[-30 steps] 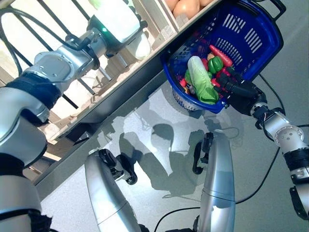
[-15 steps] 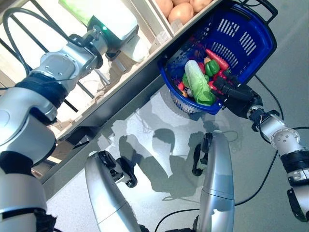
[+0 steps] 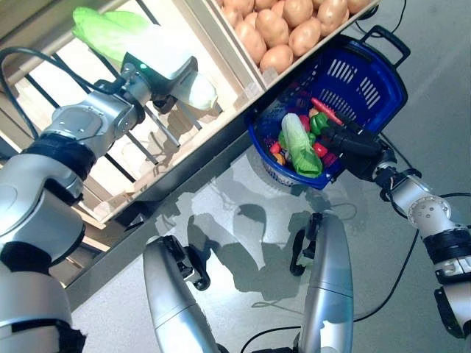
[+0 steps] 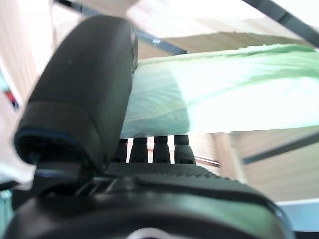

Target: Put vegetables into the basket

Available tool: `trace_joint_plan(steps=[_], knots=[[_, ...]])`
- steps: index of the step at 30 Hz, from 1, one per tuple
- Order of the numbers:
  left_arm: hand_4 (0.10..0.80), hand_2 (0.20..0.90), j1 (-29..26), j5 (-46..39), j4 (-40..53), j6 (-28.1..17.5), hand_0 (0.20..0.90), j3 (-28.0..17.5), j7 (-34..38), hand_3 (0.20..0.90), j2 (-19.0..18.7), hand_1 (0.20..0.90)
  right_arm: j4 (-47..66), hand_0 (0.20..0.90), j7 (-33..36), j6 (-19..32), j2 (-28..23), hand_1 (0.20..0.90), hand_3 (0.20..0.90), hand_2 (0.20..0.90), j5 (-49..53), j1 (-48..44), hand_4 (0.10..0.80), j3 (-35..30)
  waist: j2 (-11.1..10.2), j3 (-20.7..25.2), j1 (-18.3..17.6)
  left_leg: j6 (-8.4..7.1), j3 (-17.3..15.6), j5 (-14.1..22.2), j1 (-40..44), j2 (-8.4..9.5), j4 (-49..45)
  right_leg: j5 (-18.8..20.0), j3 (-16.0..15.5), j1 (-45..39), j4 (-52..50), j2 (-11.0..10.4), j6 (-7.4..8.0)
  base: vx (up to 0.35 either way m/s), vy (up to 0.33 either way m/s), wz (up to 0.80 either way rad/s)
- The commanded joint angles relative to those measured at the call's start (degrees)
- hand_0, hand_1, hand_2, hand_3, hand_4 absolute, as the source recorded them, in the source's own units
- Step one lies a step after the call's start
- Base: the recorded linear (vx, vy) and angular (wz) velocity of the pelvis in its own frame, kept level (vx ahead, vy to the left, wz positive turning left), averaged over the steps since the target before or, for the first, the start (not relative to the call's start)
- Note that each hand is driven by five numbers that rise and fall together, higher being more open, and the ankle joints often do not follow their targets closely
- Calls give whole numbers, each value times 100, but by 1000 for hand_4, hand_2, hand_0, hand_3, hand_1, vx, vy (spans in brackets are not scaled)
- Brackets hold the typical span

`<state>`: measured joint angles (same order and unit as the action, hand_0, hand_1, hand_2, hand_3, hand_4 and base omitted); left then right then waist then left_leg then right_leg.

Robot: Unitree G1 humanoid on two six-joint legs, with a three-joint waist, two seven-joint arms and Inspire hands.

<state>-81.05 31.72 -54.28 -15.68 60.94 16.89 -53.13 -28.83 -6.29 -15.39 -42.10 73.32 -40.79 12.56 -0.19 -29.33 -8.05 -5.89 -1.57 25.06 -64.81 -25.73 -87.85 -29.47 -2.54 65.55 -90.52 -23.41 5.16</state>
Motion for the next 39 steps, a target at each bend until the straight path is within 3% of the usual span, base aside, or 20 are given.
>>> trace_joint_plan(steps=[1,3,7,10,13,17,21,23,27,30,36,39], knots=[[400,300,266,-840,107,-294,300,-800,809,300,-413,300,308,900,-650,675,461,900,900,900,-794,-92,800,-26,-2,913,19,100,-56,35,88,-14,591,798,34,-160,886,-216,2,-1,-3,5],[400,300,418,-1016,235,-435,300,-1018,855,300,-433,300,427,900,-809,876,479,900,900,900,-1158,-86,800,82,6,934,35,101,-119,-21,238,2,743,828,-19,-315,1038,-189,4,-5,-5,7],[400,300,1112,-1692,696,-977,300,-1945,881,300,-354,300,840,900,-673,1554,445,900,900,900,-2579,-64,800,418,16,1005,86,78,-344,-270,830,105,1379,959,-221,-948,1728,-82,-25,-9,-10,7],[400,300,1549,-2334,946,-1243,300,-2482,609,300,-201,300,852,900,-585,1720,454,900,900,900,-3482,-61,800,602,29,1072,149,93,-469,-428,1264,230,1862,1058,-319,-1334,2178,-25,-64,14,2,1],[400,300,2142,-3400,1294,-1413,300,-3148,55,300,119,300,815,900,-308,1852,474,900,900,900,-4367,-114,800,834,29,1170,236,117,-559,-632,1844,375,2541,1179,-405,-1847,2742,19,-99,64,2,0],[400,300,2678,-4913,1588,-1371,300,-3800,-949,300,732,300,649,900,-72,1833,707,900,900,900,-4801,-242,800,956,10,1310,354,108,-670,-762,2541,499,3266,1260,-549,-2510,3340,64,-96,91,-9,-2],[400,300,3009,-5996,1872,-1114,300,-4081,-1625,300,1299,300,597,900,-38,1705,927,900,900,900,-5016,-351,800,1081,-26,1417,435,54,-713,-816,3033,505,3672,1319,-684,-3009,3692,29,-55,46,-35,1],[400,300,3230,-6697,2135,-966,300,-4248,-1907,300,1668,300,600,900,-12,1683,1128,900,900,900,-5074,-414,800,1130,-48,1465,481,87,-792,-1044,3277,513,4005,1535,-833,-3264,4009,33,-77,-64,-46,-7],[400,300,3509,-7226,2430,-864,300,-4382,-2090,300,1985,300,634,900,-122,1496,1267,900,900,900,-4846,-422,800,1145,-85,1513,531,91,-903,-1166,3699,555,4391,1601,-973,-3692,4338,99,-48,-4,-51,-4],[400,300,3786,-8008,2665,-582,300,-4551,-2339,300,2399,300,447,900,-459,1177,1465,900,900,900,-4465,-428,800,1216,-117,1648,596,63,-1125,-1435,4409,638,5088,1760,-1195,-4429,5041,343,-62,63,-93,5],[400,300,4231,-8343,2797,-369,300,-4607,-2466,300,2830,300,255,900,-614,727,1684,900,900,900,-3810,-242,800,1269,-139,2036,630,-10,-1429,-1912,5518,885,6323,2076,-1387,-5622,6503,855,-107,155,-66,-3],[400,300,4582,-8384,2981,-262,300,-4600,-2489,300,3130,300,241,900,-740,534,1861,900,900,900,-3413,12,800,1236,-145,2322,662,-60,-1560,-2190,6139,1119,7196,2296,-1515,-6318,7524,1184,-76,183,-21,5]])
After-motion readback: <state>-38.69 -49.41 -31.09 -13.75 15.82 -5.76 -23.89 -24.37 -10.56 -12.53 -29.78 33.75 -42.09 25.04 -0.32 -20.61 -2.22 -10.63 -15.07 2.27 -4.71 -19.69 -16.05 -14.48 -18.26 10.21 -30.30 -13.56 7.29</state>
